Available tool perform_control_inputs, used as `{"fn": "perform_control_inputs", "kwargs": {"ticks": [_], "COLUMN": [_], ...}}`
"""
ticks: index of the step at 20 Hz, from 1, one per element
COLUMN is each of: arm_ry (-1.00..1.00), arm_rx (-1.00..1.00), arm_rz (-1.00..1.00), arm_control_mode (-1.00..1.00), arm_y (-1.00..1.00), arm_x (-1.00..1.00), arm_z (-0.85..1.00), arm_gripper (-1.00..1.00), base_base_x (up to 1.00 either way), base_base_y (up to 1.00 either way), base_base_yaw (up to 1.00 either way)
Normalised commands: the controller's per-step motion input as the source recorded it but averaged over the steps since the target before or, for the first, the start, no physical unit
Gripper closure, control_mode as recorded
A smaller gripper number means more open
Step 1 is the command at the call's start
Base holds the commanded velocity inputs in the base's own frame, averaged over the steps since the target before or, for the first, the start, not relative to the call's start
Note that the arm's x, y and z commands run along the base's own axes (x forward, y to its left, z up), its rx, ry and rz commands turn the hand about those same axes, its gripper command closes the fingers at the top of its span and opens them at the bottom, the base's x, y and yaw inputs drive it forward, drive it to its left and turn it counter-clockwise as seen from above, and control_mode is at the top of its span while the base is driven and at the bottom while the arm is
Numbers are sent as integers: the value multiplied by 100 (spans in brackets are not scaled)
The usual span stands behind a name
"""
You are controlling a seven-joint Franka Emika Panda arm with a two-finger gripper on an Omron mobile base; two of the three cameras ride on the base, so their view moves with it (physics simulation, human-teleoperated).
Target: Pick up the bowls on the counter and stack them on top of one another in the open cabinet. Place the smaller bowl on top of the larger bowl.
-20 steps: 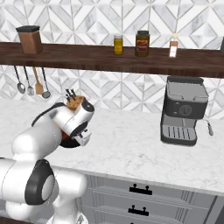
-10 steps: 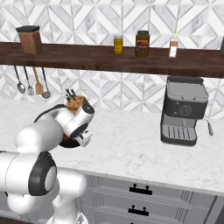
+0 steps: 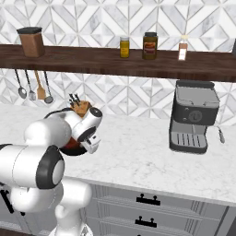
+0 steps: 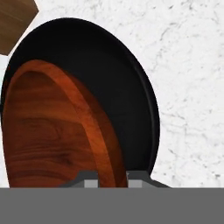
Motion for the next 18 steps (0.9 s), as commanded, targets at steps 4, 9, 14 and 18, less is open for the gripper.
{"fn": "perform_control_inputs", "kwargs": {"ticks": [4,9,14,18], "arm_ry": [2,0,0,0], "arm_rx": [-5,-7,-4,1], "arm_rz": [0,0,0,0], "arm_control_mode": [-100,-100,-100,-100], "arm_y": [0,12,8,-3], "arm_x": [1,2,5,0], "arm_z": [-32,-14,3,26], "arm_gripper": [100,100,-100,-100], "base_base_x": [0,0,0,0], "base_base_y": [0,0,0,0], "base_base_yaw": [0,0,0,0]}}
